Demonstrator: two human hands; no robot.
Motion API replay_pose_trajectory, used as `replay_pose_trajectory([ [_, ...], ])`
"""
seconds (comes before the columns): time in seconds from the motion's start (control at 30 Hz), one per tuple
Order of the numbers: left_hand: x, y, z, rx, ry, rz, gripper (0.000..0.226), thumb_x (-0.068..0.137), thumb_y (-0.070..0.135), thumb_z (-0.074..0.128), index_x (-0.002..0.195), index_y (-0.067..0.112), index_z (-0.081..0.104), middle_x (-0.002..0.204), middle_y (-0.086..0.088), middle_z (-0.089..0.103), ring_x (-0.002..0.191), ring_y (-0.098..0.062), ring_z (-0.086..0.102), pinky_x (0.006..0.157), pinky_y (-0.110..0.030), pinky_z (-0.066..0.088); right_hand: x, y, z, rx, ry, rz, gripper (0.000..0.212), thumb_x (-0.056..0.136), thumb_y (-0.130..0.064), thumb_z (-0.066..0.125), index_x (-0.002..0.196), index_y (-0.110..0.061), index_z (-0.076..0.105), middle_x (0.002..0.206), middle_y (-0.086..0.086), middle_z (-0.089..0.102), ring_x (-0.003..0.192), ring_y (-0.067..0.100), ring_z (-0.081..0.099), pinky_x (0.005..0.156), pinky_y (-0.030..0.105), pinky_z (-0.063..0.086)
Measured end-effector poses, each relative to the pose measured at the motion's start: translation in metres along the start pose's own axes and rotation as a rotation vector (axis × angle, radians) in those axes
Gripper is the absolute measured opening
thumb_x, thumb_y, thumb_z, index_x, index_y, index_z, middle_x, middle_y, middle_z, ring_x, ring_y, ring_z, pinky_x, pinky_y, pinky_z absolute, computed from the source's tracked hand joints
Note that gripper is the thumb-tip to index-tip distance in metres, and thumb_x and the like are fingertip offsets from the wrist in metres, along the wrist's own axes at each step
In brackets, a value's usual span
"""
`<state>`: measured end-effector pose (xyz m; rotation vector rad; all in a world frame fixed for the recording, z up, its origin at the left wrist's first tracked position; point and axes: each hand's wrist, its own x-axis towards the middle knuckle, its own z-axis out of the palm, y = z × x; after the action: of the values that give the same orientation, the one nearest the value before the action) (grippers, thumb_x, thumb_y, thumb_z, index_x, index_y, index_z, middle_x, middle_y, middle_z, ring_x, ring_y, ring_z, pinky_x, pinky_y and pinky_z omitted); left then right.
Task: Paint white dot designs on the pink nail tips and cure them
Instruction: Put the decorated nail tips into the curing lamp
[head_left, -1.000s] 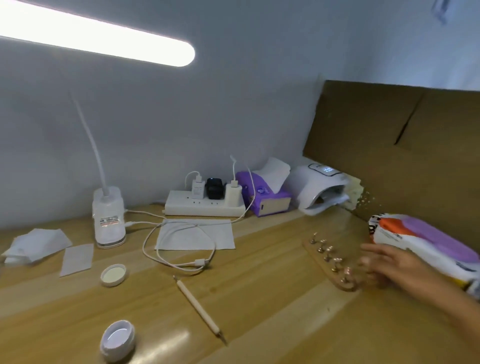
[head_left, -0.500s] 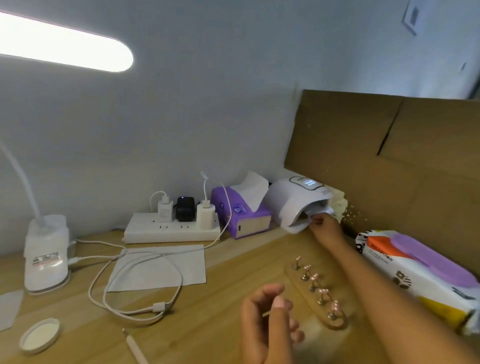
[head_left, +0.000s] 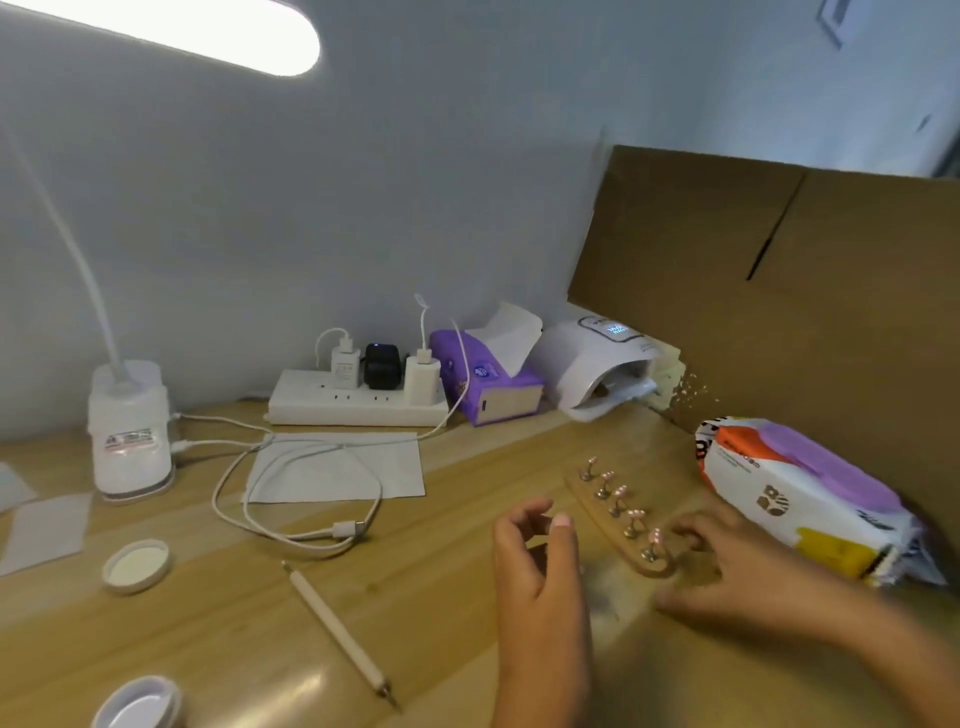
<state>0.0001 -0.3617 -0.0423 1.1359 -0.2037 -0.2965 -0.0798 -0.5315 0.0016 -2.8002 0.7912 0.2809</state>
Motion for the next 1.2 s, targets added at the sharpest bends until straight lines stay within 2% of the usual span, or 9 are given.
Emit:
replay_pose_trajectory([
  [0.07, 0.001, 0.0, 0.0, -0.082, 0.002, -0.049, 0.012, 0.097, 0.012, 0.05, 0.099, 0.022, 0.057, 0.09, -0.001, 0.058, 0.073, -0.011, 0.051, 0.064, -0.022, 0.043, 0.004, -0.01, 0.022, 0.166, 0.24, 0.001, 0.061, 0.068, -0.061, 0.074, 0.12, -0.036, 0.052, 0.109, -0.017, 0.05, 0.093, -0.002, 0.052, 0.076, 0.01, 0.041],
  [0.17, 0.0, 0.0, 0.001, -0.155, -0.01, -0.071, 0.012, 0.097, 0.008, 0.048, 0.095, 0.015, 0.058, 0.072, -0.003, 0.057, 0.06, -0.007, 0.049, 0.058, -0.021, 0.038, 0.015, -0.011, 0.036, 0.376, 0.349, 0.057, 0.031, 0.071, -0.045, 0.079, 0.092, -0.033, 0.06, 0.083, -0.01, 0.061, 0.073, -0.001, 0.056, 0.062, 0.017, 0.042],
  [0.27, 0.0, 0.002, 0.0, -0.176, -0.025, -0.089, 0.012, 0.097, 0.008, 0.049, 0.092, 0.013, 0.058, 0.061, 0.003, 0.057, 0.053, -0.005, 0.047, 0.055, -0.021, 0.036, 0.032, -0.006, 0.032, 0.447, 0.407, 0.12, 0.028, 0.072, -0.037, 0.08, 0.083, -0.028, 0.056, 0.07, -0.009, 0.058, 0.063, 0.002, 0.054, 0.054, 0.021, 0.039],
  [0.4, -0.002, 0.009, -0.003, -0.162, -0.087, -0.115, 0.012, 0.098, 0.01, 0.048, 0.094, 0.012, 0.059, 0.053, 0.008, 0.056, 0.049, -0.002, 0.046, 0.052, -0.017, 0.036, 0.06, -0.008, 0.012, 0.661, 0.563, 0.224, 0.028, 0.081, -0.026, 0.076, 0.093, -0.013, 0.055, 0.078, -0.003, 0.055, 0.067, 0.008, 0.052, 0.053, 0.025, 0.035],
  [0.53, -0.005, 0.014, -0.008, -0.133, -0.121, -0.128, 0.012, 0.098, 0.01, 0.048, 0.094, 0.012, 0.059, 0.054, 0.009, 0.055, 0.053, -0.006, 0.045, 0.054, -0.02, 0.035, 0.083, -0.014, -0.003, 0.674, 0.7, 0.303, 0.026, 0.086, -0.027, 0.069, 0.082, -0.002, 0.063, 0.052, 0.0, 0.045, 0.046, 0.013, 0.042, 0.044, 0.024, 0.024],
  [0.7, -0.005, 0.018, -0.011, -0.13, -0.139, -0.15, 0.013, 0.098, 0.01, 0.049, 0.092, 0.011, 0.06, 0.052, 0.006, 0.055, 0.05, -0.007, 0.043, 0.051, -0.019, 0.036, 0.116, -0.022, -0.007, 0.681, 0.705, 0.37, 0.036, 0.087, -0.029, 0.068, 0.095, 0.005, 0.064, 0.067, 0.009, 0.055, 0.055, 0.022, 0.046, 0.046, 0.025, 0.027],
  [0.87, 0.002, 0.015, -0.009, -0.138, -0.175, -0.146, 0.016, 0.097, 0.005, 0.049, 0.087, 0.009, 0.061, 0.047, 0.005, 0.053, 0.042, -0.005, 0.041, 0.047, -0.019, 0.033, 0.153, -0.02, -0.011, 0.729, 0.739, 0.369, 0.037, 0.086, -0.024, 0.07, 0.1, 0.01, 0.064, 0.095, 0.024, 0.068, 0.086, 0.033, 0.063, 0.065, 0.03, 0.038],
  [1.03, 0.009, 0.007, -0.009, -0.092, -0.174, -0.122, 0.021, 0.095, 0.002, 0.049, 0.081, 0.01, 0.064, 0.046, 0.004, 0.053, 0.04, -0.006, 0.041, 0.046, -0.02, 0.034, 0.187, -0.018, -0.026, 0.785, 0.684, 0.41, 0.032, 0.088, -0.022, 0.068, 0.109, 0.002, 0.063, 0.112, 0.024, 0.065, 0.104, 0.037, 0.061, 0.076, 0.036, 0.045],
  [1.2, 0.011, -0.006, -0.008, -0.038, -0.166, -0.099, 0.032, 0.094, 0.002, 0.052, 0.074, 0.02, 0.069, 0.048, 0.005, 0.055, 0.041, -0.006, 0.043, 0.05, -0.022, 0.035, 0.217, -0.016, -0.038, 0.74, 0.588, 0.481, 0.037, 0.092, -0.014, 0.061, 0.121, 0.007, 0.054, 0.123, 0.027, 0.058, 0.112, 0.039, 0.057, 0.086, 0.04, 0.047],
])
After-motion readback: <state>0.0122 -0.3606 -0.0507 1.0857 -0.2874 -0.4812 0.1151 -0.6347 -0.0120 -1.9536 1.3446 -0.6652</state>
